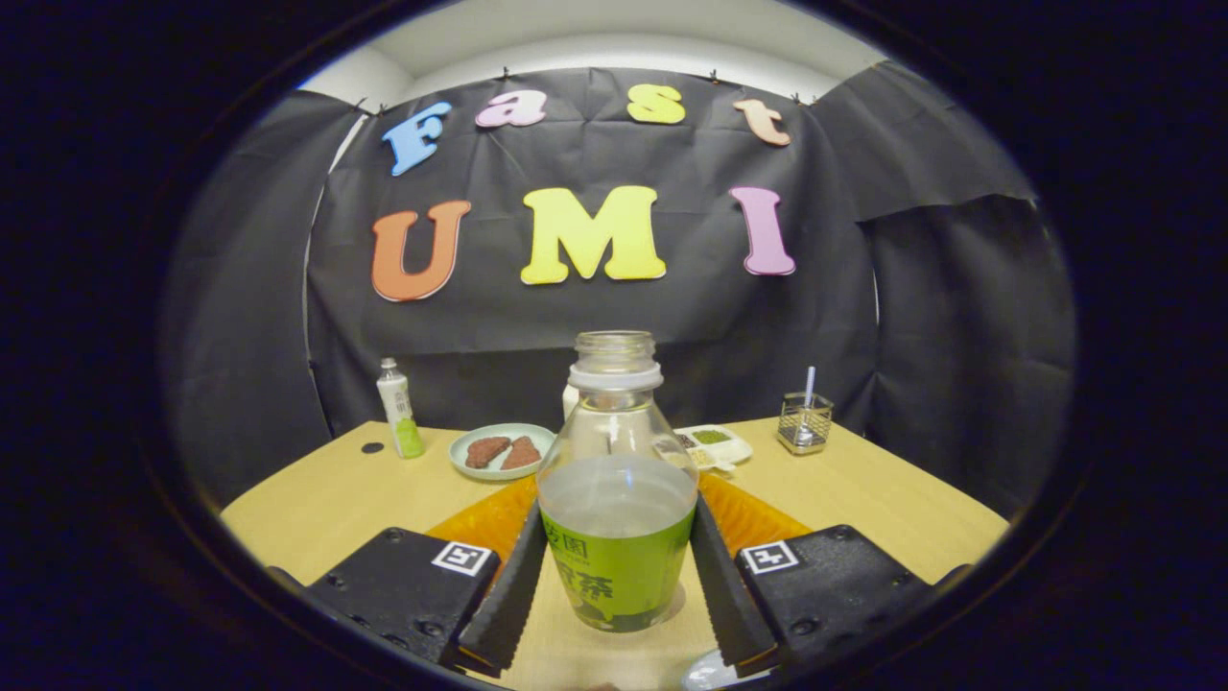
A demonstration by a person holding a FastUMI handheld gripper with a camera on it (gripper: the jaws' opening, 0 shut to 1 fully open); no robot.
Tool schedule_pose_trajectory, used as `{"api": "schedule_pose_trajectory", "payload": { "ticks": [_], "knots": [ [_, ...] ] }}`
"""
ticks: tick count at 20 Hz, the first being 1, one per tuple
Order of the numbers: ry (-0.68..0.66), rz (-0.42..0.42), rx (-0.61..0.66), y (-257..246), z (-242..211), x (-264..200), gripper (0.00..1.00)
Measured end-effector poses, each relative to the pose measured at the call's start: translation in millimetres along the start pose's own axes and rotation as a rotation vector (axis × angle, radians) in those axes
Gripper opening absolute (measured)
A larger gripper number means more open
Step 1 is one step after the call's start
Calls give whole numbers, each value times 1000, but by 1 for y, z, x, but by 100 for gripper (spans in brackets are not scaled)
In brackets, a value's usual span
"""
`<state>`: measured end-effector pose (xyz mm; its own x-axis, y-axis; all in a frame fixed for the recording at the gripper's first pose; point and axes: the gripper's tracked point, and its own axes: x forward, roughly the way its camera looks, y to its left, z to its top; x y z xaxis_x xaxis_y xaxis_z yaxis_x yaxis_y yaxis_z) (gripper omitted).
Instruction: Take the bottle from table, then pour the juice into the cup, finally place the bottle on the coaster
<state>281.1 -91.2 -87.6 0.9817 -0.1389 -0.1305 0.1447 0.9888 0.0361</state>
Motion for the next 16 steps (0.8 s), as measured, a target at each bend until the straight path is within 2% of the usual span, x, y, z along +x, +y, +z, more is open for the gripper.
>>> {"api": "schedule_pose_trajectory", "payload": {
  "ticks": [8,16],
  "knots": [
    [21,-47,-8,-2,-26,46,81],
    [34,-58,-39,-6,-43,56,81]
  ]
}}
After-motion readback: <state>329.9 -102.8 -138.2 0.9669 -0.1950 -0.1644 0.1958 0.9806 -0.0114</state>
